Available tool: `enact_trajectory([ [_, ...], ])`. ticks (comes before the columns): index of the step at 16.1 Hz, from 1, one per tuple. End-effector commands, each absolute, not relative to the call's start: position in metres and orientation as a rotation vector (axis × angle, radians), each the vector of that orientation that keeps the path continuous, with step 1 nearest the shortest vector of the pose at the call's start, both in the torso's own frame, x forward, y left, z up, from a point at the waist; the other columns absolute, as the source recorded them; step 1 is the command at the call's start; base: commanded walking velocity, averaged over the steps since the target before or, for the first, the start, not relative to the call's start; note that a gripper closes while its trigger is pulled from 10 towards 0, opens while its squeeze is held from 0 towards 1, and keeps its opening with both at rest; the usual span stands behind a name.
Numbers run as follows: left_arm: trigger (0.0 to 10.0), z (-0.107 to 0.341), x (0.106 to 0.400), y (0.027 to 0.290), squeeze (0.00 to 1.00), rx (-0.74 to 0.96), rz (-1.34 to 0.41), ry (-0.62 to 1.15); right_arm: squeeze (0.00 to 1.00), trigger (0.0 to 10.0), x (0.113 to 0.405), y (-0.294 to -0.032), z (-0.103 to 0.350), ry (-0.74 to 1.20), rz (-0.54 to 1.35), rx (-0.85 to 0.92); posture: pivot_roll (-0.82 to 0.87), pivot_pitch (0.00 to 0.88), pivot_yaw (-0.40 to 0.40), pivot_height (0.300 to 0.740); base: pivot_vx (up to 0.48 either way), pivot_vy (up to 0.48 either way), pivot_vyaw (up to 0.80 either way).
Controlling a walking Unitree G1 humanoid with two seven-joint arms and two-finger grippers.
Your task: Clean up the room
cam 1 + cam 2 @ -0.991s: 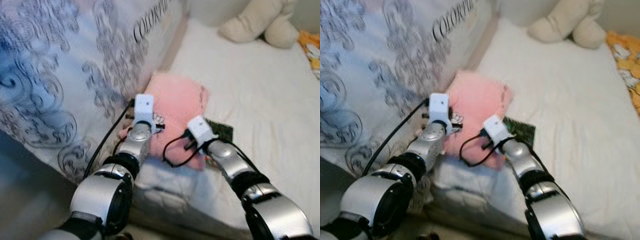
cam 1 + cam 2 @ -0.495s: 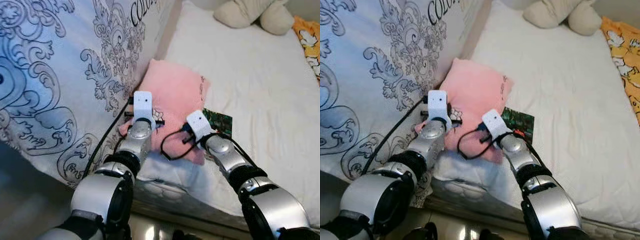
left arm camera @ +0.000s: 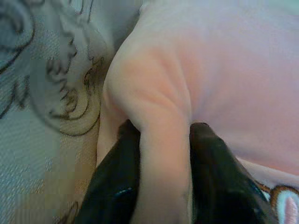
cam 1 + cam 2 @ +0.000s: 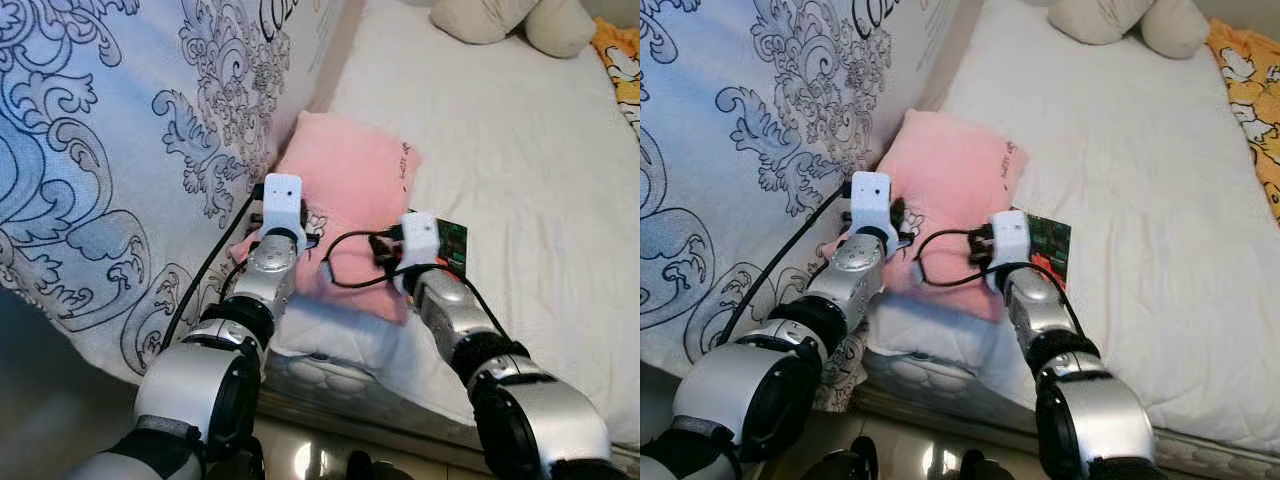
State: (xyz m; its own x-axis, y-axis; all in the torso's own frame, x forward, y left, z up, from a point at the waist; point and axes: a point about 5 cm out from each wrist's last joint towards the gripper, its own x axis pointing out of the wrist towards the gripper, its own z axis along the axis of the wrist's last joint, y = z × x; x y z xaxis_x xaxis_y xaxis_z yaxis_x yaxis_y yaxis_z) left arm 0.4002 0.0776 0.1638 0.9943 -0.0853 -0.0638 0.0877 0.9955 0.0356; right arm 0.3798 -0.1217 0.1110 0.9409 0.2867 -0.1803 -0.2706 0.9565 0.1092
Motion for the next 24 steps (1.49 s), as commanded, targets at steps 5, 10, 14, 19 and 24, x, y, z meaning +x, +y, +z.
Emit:
enact_trajectory([
  [5,10.0,0.2,0.403,0.063,1.0,0.232,-0.243,-0.156,1.0,10.0,0.363,-0.145,0.097,0.096,0.163,0.132,0.01,0.156,-0.067,0.74,0.0,0.0,0.0],
  [10,10.0,0.174,0.397,0.085,1.0,0.274,-0.282,-0.107,1.0,10.0,0.35,-0.144,0.096,0.025,0.145,0.177,0.0,0.045,-0.036,0.74,0.0,0.0,0.0],
  [14,10.0,0.167,0.385,0.098,1.0,0.28,-0.306,-0.178,1.0,10.0,0.351,-0.156,0.114,-0.061,0.11,0.184,0.02,0.0,-0.042,0.74,0.0,0.0,0.0],
  [19,10.0,0.135,0.339,0.083,1.0,0.176,-0.503,-0.165,1.0,10.0,0.295,-0.163,0.108,-0.151,-0.035,0.13,0.02,0.0,-0.022,0.74,0.0,0.0,0.0],
  [24,10.0,0.115,0.319,0.117,0.0,0.08,-0.446,-0.068,1.0,10.0,0.242,-0.172,0.074,-0.004,-0.129,0.072,-0.02,0.0,-0.04,0.74,0.0,-0.096,0.0],
])
